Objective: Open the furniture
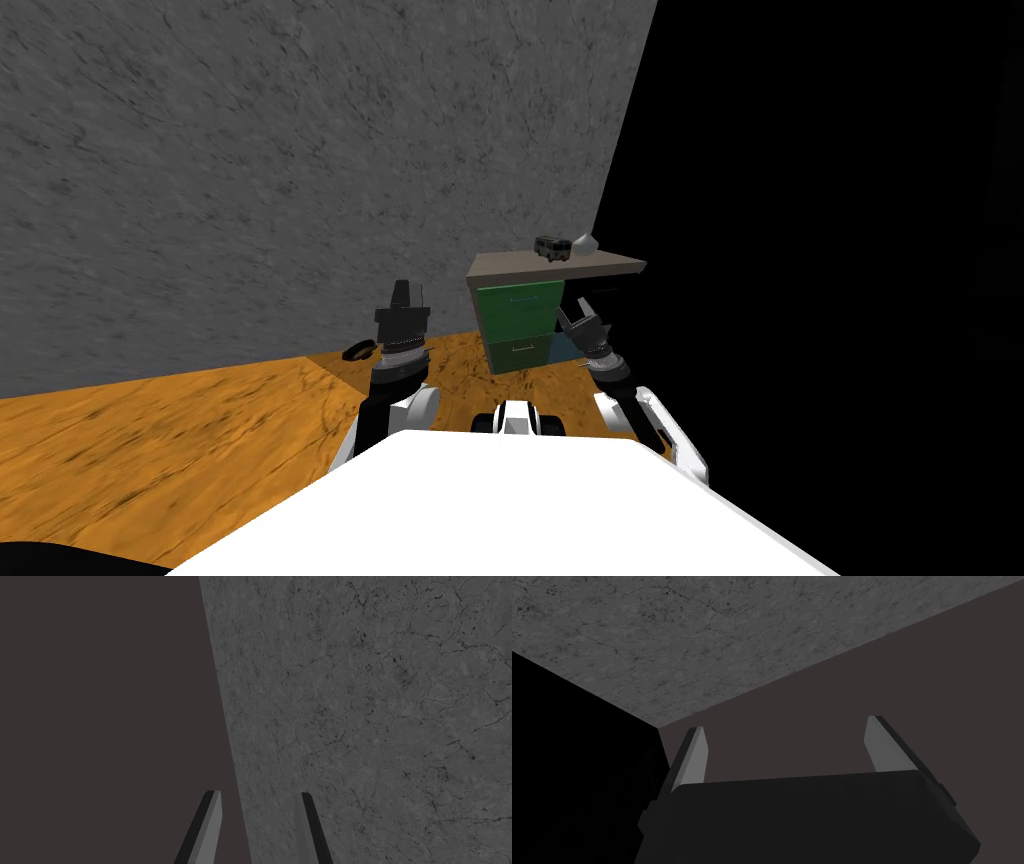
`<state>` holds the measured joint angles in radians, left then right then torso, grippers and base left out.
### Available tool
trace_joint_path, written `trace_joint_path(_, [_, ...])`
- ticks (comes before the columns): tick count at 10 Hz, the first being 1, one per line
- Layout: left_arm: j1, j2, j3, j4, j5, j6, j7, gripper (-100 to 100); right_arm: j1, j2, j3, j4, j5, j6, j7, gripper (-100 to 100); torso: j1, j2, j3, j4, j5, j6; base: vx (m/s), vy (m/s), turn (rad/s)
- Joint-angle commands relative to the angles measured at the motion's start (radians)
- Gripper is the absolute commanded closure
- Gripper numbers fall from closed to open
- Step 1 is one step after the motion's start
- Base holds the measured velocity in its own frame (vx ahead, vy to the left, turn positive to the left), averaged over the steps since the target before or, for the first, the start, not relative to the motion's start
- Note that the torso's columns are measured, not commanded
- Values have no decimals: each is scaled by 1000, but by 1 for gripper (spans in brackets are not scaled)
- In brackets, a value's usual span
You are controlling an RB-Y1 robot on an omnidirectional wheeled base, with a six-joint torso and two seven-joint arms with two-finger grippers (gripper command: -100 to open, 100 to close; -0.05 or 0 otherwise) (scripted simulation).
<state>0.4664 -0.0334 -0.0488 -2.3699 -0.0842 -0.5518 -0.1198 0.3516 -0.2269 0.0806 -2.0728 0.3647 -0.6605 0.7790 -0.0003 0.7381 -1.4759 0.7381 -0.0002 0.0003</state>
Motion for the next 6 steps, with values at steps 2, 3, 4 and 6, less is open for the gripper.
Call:
trace_joint_path(2, [0,0,0,0,0,0,0,0,-19,-6,1,28,42,-4,104,-100,2,-1,-1,0,1,0,51,57,-75])
trace_joint_path(3, [0,0,0,0,0,0,0,0,-30,-9,1,47,72,-6,133,-100,0,0,0,0,0,-1,53,63,-75])
trace_joint_path(4, [0,0,0,0,0,0,0,0,-30,-9,1,47,72,-6,161,-100,1,-1,0,0,0,0,44,57,-60])
trace_joint_path(6, [0,0,0,0,0,0,0,0,-40,-11,2,66,102,-7,209,-100,-2,2,1,0,0,0,22,32,-43])
